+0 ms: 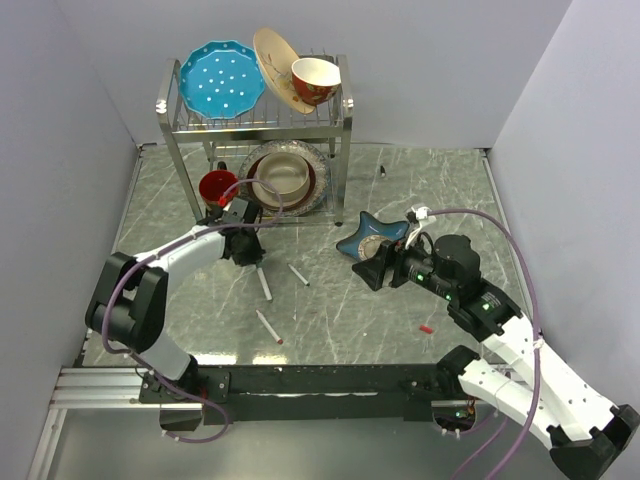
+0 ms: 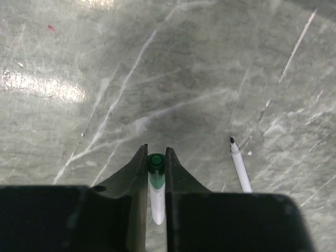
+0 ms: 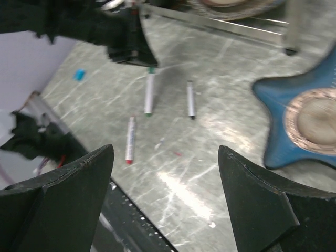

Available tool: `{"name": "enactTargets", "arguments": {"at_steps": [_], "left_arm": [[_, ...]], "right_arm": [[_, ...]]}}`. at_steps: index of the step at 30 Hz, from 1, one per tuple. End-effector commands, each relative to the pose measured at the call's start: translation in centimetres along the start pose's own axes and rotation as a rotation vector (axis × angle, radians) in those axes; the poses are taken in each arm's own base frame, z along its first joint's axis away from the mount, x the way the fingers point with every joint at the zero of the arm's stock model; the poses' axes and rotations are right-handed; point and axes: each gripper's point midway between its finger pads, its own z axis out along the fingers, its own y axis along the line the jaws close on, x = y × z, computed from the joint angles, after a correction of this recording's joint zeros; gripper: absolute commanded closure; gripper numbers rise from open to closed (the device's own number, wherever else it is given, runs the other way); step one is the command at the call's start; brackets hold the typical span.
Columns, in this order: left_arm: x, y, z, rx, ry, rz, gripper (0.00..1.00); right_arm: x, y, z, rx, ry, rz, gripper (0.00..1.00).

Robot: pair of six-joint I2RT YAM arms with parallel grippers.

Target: Insert the pens into the pen caps

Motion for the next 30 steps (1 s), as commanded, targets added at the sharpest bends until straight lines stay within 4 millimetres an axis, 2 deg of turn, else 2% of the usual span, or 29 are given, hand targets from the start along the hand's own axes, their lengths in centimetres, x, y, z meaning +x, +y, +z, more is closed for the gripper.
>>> {"name": "enactTargets", "arguments": {"at_steps": [1,6,11,14,16,19,22,24,26,27,29,30], "left_arm": [[-1.5,-1.1,0.2,0.050,-0.021,-0.052,0.77],[-1.0,0.0,0.8,0.025,-0.024,-0.105,0.73],[-1.6,0.3,0.5,0.015,-0.037,-0.108,0.73],[-2.6,0.4,-0.9,0.017,-0.088,-0.124,0.70],[-2.8,0.8,-2.2,0.024,-0.122,-0.147,0.62],[-2.3,1.4,-3.8,0.029,-0.130,-0.220,0.56],[-0.3,1.6,-4.7,0.060,-0.073,-0.282,0.57],[1.9,2.5,-4.7,0.036,-0.008,-0.349,0.62],[3.7,2.4,-5.3,0.055,0.038,-0.389,0.62],[5.2,2.9,-5.1,0.045,0.068,-0.385,0.61],[6.9,2.1,-5.8,0.086,0.077,-0.346,0.61],[8.3,2.7,-5.7,0.058,0.095,-0.339,0.62]], "right_arm": [[-1.6,-2.4,0.0,0.154,-0.060,0.011,0.13],[-1.5,-3.2,0.2,0.196,-0.065,0.028,0.13],[-1.5,-3.8,0.4,0.228,-0.062,0.025,0.14],[-1.2,-3.9,0.5,0.225,-0.052,0.021,0.15],[-0.9,-4.0,0.6,0.227,-0.041,0.022,0.16],[-0.8,-3.9,0.6,0.220,-0.038,0.022,0.17],[-0.6,-3.8,0.6,0.210,-0.042,0.026,0.18],[-0.6,-3.9,0.6,0.213,-0.047,0.034,0.19],[-0.5,-3.9,0.8,0.217,-0.041,0.045,0.20],[-0.5,-4.0,0.8,0.218,-0.039,0.049,0.20],[-0.5,-3.6,1.0,0.204,-0.031,0.054,0.21],[-0.4,-3.6,1.1,0.201,-0.030,0.058,0.21]]}}
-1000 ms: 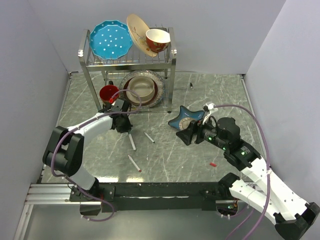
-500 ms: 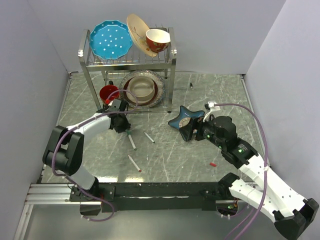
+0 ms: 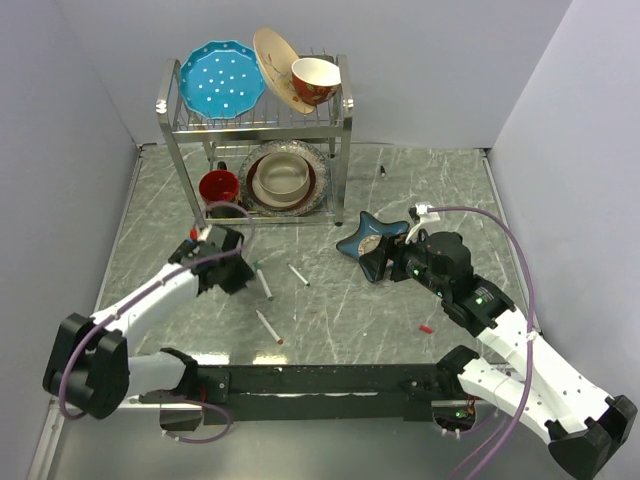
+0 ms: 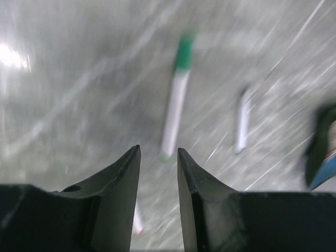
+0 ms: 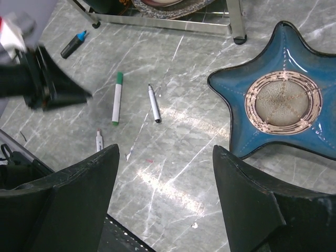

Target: Insert the pens into the pen caps

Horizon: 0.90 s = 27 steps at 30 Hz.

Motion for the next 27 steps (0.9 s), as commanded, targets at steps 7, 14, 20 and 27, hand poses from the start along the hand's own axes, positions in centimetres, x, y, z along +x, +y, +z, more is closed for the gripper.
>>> {"name": "enactTargets", "arguments": {"at_steps": [7,14,20,27], "left_arm": [[9.4,3.0,-1.7,-0.143,0.120,0.054,0.63],[11.5,2.9,-0.8,-0.141,0.170,0.108,0.58],[12.2,4.1,0.4,-0.217,0.163,0.153,0.60],[13.4,6.0,2.0,-0.302,0.189,0.258,0.74]], "right_arm": [[-0.6,0.7,0.5,-0.022,-0.016,0.025,0.22],[-0.5,0.6,0.1,-0.018,-0.013,0.000,0.22],[-1.0,1.0,-0.3,-0.037,-0.027,-0.004,0.22],[-1.2,1.0,-0.7,-0.034,-0.043,0.003,0.23]]}}
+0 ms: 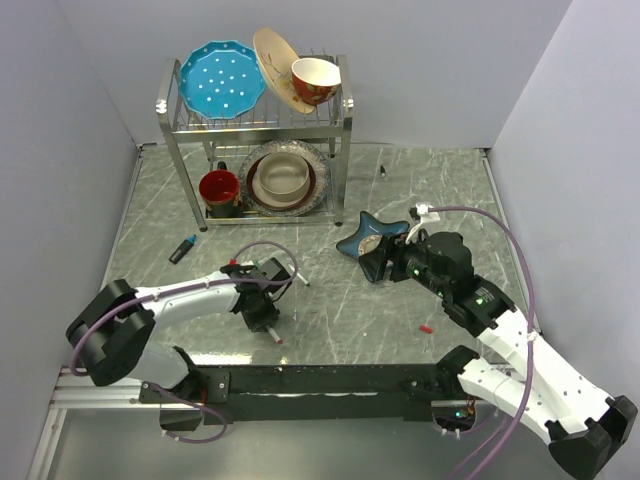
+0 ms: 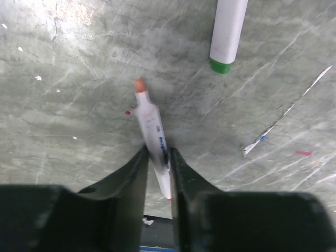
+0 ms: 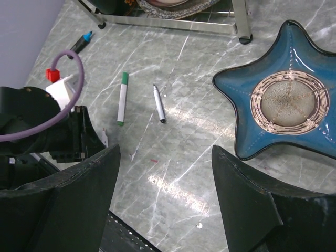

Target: Insert the pens into the pen caps

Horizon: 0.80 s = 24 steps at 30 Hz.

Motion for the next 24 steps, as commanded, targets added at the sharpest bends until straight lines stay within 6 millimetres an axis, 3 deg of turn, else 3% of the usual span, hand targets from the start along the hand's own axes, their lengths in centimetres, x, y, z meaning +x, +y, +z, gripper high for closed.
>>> {"name": "enactTargets", "arguments": {"at_steps": [1,3,5,10,11,14,18,24], "left_arm": [[0.8,1.6,2.2,-0.065,-0.013,0.054,0.78],[0.8,1.8,2.3,-0.071,-0.022,0.078,0.93],[0.9,1.6,2.0,-0.056,-0.022,0.096,0.99],[-0.2,-2.5,-1.3,0.109,-0.105,0.189,0.99],[-0.3,-3.2,-2.0,0.144,-0.121,0.203,0.99],[-1.2,-6.4,-5.9,0.335,-0.182,0.247,0.99],[-1.8,-9.0,-9.6,0.527,-0.237,0.273,0.99],[-0.7,-12.2,-14.2,0.832,-0.245,0.364,0.99]], "right_arm": [[-1.1,0.7,-0.7,-0.024,-0.036,-0.012,0.23],[-1.1,0.7,-1.0,-0.024,-0.041,-0.011,0.23],[-1.1,0.7,-1.3,-0.028,-0.051,-0.003,0.23],[-0.8,2.8,-1.3,-0.160,-0.085,0.066,0.23],[0.1,2.8,-1.1,-0.175,-0.074,0.120,0.23],[0.7,3.4,-0.5,-0.222,-0.087,0.226,0.20],[1.2,4.1,0.3,-0.276,-0.082,0.290,0.16],[1.8,5.4,1.9,-0.326,-0.030,0.326,0.18]]}}
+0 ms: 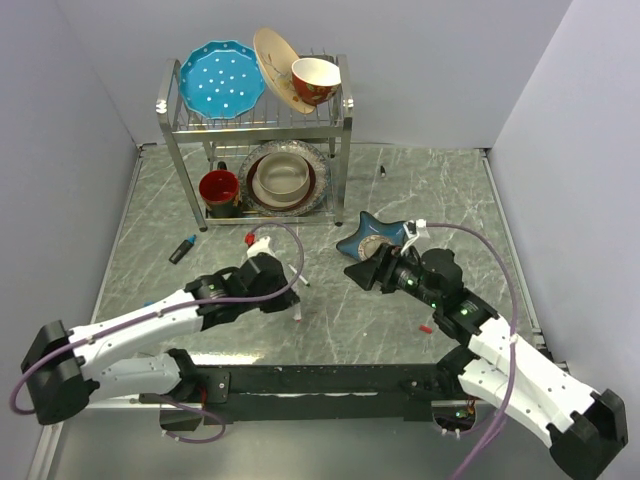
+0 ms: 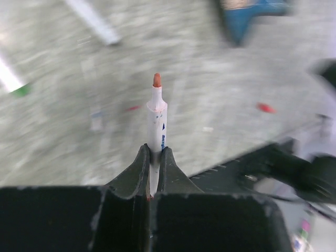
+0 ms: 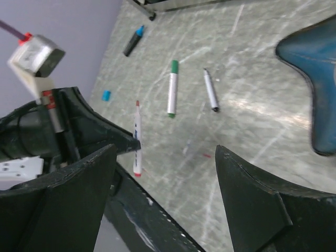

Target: Insert the pens into the pen caps

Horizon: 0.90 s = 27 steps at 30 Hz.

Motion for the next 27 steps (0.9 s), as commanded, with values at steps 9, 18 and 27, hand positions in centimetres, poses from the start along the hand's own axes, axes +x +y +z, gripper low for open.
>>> {"name": "enactTargets", "arguments": {"at_steps": [9,18,27], "left_arm": [[-1.3,-7.8,-2.7,0.410,-0.046,0.120,0.99],[-0.5,-8.6,-2.9,0.468,-0.024,0.132,0.99],[-0.4,-9.1,-3.9,0.529,-0.036,0.158,0.99]], "right_arm": [[1.1,5.9,3.8,-0.166,0.097,-0.014,0.24],[1.9,6.4,5.0,-0.160,0.120,-0.033,0.30],[2.9,7.4,5.9,-0.209,0.160,-0.041,0.62]]}}
